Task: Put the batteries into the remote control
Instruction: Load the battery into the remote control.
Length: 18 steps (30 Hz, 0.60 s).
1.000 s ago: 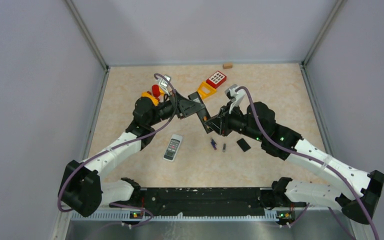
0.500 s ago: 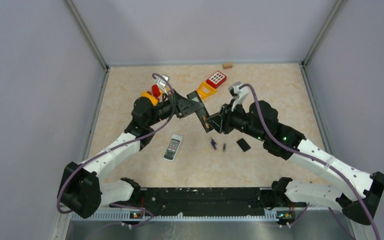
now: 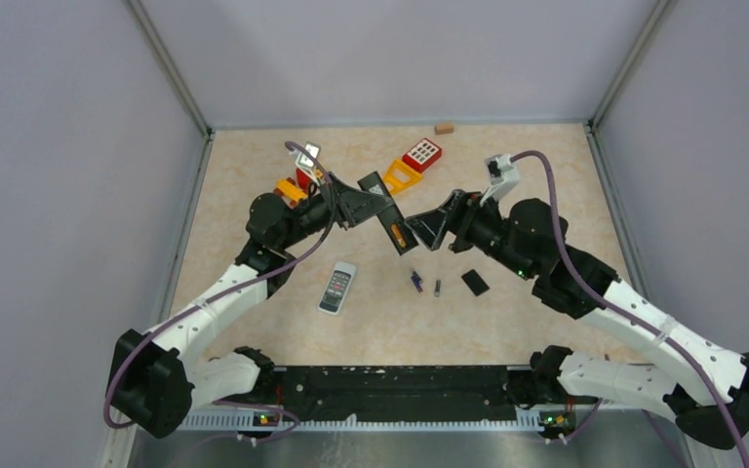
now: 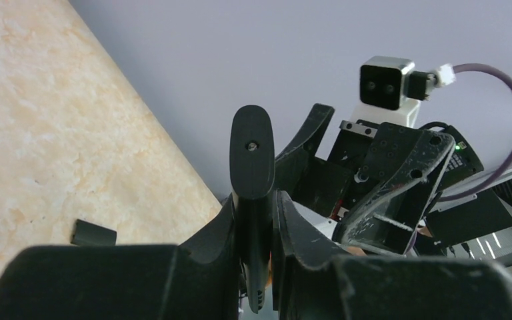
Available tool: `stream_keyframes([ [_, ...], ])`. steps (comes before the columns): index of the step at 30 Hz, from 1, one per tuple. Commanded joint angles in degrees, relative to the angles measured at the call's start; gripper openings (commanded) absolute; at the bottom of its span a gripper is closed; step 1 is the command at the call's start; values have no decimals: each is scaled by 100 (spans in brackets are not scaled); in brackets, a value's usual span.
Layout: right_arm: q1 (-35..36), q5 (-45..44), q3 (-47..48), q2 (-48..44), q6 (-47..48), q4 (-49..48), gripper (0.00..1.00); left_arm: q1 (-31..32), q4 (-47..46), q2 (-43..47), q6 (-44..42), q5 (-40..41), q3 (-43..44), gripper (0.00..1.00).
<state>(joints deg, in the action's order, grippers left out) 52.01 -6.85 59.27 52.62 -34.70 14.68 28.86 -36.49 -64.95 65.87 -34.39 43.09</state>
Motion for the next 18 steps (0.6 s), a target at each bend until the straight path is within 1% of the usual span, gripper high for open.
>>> stream_keyframes([
  [1,21,-480,-238,-162,-1622,-214,82,-23,-588,185,-60,170,77,0],
  [3,23,-326,-801,-328,-2331,-909,86,-21,-679,171,14,222,70,0],
  [5,26,-149,-1500,-542,-3003,-1990,87,-24,-781,146,65,255,65,0],
  [6,22,-111,-1758,-597,-3256,-2459,87,-23,-836,133,97,269,56,0],
  [8,28,-73,-1992,-597,-3514,-2951,88,-25,-911,100,155,263,59,0],
  [14,36,-205,-2374,-633,-3803,-3640,89,-21,-836,44,173,273,57,0],
  [18,29,-408,-2421,-681,-3911,-3567,89,-22,-707,51,163,348,44,0],
])
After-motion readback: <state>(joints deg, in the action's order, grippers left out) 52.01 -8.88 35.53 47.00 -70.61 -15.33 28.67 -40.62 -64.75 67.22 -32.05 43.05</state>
